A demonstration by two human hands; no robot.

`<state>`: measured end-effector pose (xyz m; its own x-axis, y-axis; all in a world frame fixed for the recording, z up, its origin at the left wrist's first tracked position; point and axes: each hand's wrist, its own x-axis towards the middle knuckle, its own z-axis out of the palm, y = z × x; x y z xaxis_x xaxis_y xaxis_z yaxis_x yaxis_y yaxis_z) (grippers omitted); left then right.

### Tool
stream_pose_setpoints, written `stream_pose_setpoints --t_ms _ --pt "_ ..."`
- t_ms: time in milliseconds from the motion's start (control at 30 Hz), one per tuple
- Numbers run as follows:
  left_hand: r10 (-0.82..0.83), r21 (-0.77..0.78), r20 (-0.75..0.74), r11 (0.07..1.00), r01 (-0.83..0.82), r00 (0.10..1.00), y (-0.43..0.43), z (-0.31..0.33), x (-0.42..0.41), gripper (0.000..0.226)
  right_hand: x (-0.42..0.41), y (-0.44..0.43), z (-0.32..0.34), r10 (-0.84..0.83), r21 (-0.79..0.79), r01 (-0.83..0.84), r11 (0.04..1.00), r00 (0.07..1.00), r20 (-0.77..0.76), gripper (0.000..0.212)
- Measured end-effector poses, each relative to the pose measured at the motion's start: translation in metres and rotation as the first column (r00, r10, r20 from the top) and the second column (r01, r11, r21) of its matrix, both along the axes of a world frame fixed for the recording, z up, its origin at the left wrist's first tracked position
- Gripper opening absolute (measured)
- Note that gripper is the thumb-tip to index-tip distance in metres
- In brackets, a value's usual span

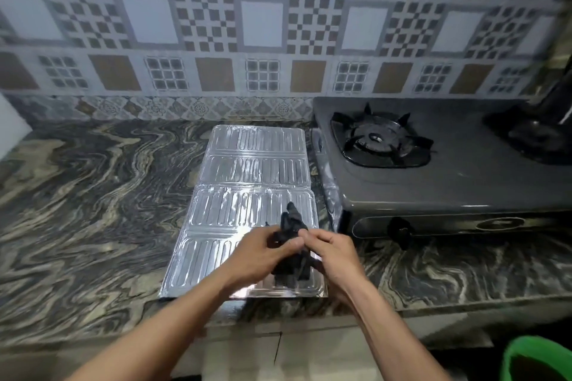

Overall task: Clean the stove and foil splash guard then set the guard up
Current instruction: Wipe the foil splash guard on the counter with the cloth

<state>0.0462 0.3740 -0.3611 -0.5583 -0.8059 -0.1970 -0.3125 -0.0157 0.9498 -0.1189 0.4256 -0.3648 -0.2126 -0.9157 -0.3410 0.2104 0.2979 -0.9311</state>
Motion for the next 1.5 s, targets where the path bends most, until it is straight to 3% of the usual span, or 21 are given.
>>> stream_pose_setpoints --t_ms 100,233,333,433,500,600,667,733,833,1000,1067,1133,1233,1300,1400,1500 --pt "0.195 0.106 -0.141 0.978 -0.181 0.971 -0.004 0.011 -0.006 0.016 -0.008 -0.006 0.020 0.009 -0.013 -0.007 1.000 0.992 0.129 0.016" --pt "0.409 0.165 -0.110 0.906 -0.389 0.906 -0.008 0.027 -0.004 0.014 -0.021 -0.013 0.048 0.033 -0.041 -0.023 0.999 0.960 0.280 0.012" --pt "0.479 0.204 -0.144 0.871 -0.447 0.866 -0.011 0.047 -0.007 0.018 -0.033 -0.019 0.073 0.157 -0.137 -0.119 0.983 0.935 0.317 0.015" --pt "0.506 0.259 -0.260 0.857 -0.445 0.822 -0.009 0.074 -0.017 0.022 -0.035 -0.024 0.099 0.248 -0.224 -0.221 0.949 0.964 0.098 0.014" --pt "0.488 0.218 -0.319 0.872 -0.438 0.813 -0.009 0.094 -0.024 0.021 -0.036 -0.026 0.117 0.306 -0.283 -0.317 0.905 0.948 -0.086 0.027" --pt "0.495 0.142 -0.363 0.867 -0.478 0.789 -0.010 0.127 -0.036 0.022 -0.043 -0.024 0.139 0.372 -0.294 -0.503 0.813 0.836 -0.403 0.073" --pt "0.502 0.082 -0.364 0.856 -0.510 0.785 -0.012 0.145 -0.041 0.025 -0.044 -0.023 0.147 0.330 -0.269 -0.588 0.763 0.711 -0.621 0.089" --pt "0.516 -0.010 -0.329 0.836 -0.549 0.791 -0.017 0.158 -0.042 0.029 -0.044 -0.028 0.154 0.245 -0.328 -0.601 0.729 0.677 -0.694 0.076" --pt "0.537 -0.159 -0.210 0.806 -0.570 0.817 -0.024 0.175 -0.041 0.041 -0.057 -0.045 0.172 0.204 -0.380 -0.523 0.763 0.752 -0.627 0.052" --pt "0.397 -0.388 0.018 0.849 -0.359 0.918 -0.040 0.192 -0.035 0.110 -0.077 -0.076 0.207 0.353 -0.295 -0.522 0.800 0.808 -0.473 0.030" --pt "0.235 -0.405 0.016 0.890 -0.208 0.972 -0.050 0.201 -0.036 0.101 -0.082 -0.089 0.223 0.426 -0.315 -0.542 0.779 0.826 -0.369 0.026" --pt "0.102 -0.323 -0.057 0.939 -0.115 0.993 -0.060 0.212 -0.039 0.070 -0.086 -0.101 0.238 0.490 -0.321 -0.571 0.756 0.818 -0.300 0.025" --pt "0.085 -0.421 -0.099 0.899 -0.119 0.991 -0.078 0.227 -0.041 0.017 -0.089 -0.122 0.256 0.496 -0.321 -0.574 0.753 0.817 -0.295 0.021" --pt "0.127 -0.470 -0.143 0.864 -0.180 0.982 -0.091 0.237 -0.041 0.021 -0.091 -0.136 0.264 0.487 -0.339 -0.554 0.760 0.831 -0.267 0.020" --pt "0.146 -0.420 -0.262 0.873 -0.249 0.954 -0.113 0.252 -0.045 0.035 -0.093 -0.155 0.273 0.426 -0.359 -0.527 0.771 0.844 -0.325 0.017" --pt "0.098 -0.408 -0.151 0.900 -0.152 0.984 -0.137 0.258 -0.048 0.062 -0.093 -0.181 0.283 0.322 -0.388 -0.461 0.798 0.870 -0.373 0.011"
